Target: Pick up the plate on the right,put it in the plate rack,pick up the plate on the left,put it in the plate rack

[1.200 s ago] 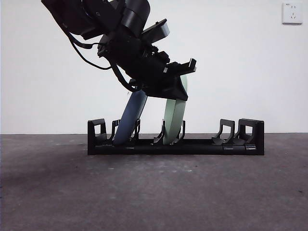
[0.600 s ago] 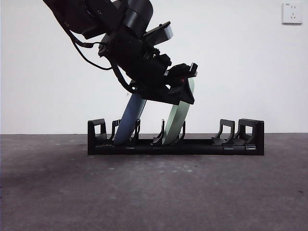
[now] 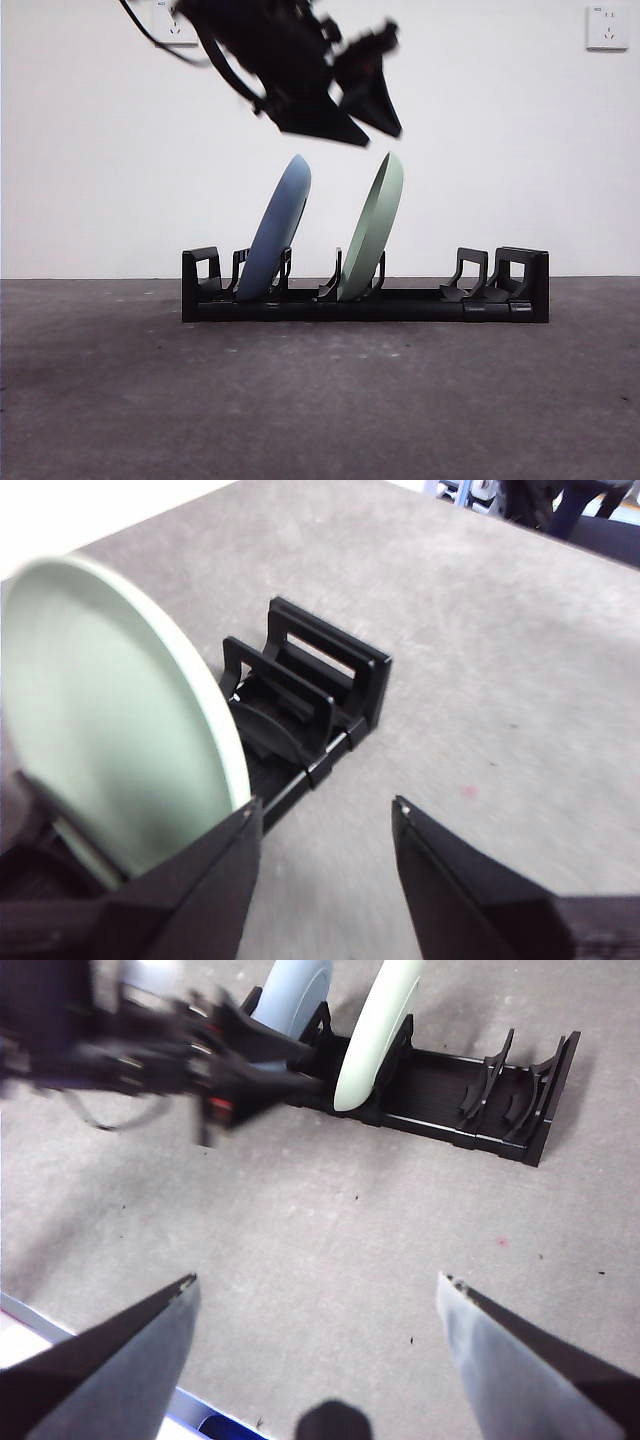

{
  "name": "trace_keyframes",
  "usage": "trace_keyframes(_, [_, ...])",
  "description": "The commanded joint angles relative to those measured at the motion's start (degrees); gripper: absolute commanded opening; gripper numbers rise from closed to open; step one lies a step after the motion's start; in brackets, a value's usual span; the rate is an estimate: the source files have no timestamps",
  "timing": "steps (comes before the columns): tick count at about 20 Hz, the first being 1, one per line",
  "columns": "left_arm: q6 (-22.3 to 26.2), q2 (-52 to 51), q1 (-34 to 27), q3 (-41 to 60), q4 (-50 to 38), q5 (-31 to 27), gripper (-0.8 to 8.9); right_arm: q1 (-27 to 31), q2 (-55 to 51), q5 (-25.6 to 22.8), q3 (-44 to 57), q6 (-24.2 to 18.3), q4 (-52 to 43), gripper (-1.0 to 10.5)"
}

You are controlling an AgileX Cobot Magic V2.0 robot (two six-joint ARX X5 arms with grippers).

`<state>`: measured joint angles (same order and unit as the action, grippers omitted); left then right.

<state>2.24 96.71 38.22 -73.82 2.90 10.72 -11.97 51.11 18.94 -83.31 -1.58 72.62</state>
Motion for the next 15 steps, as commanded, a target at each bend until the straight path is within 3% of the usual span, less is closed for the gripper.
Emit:
trace_keyframes(1, [-0.5, -4.7, 0.1, 0.1, 7.3, 0.2, 2.21, 0.0, 0.5, 0.2, 0.3, -1.3, 0.0, 4.1])
trace_keyframes(9, [-0.5, -26.0, 0.1, 0.1, 39.6, 0.2, 2.20, 0.0, 1.6, 3.1, 0.3, -4.3, 2.0, 4.1])
trace_keyframes(15, [-0.5, -38.6, 0.1, 0.1, 51.4, 0.2, 2.20, 0.0, 1.6, 4.3, 0.3, -5.2, 3.7, 4.1])
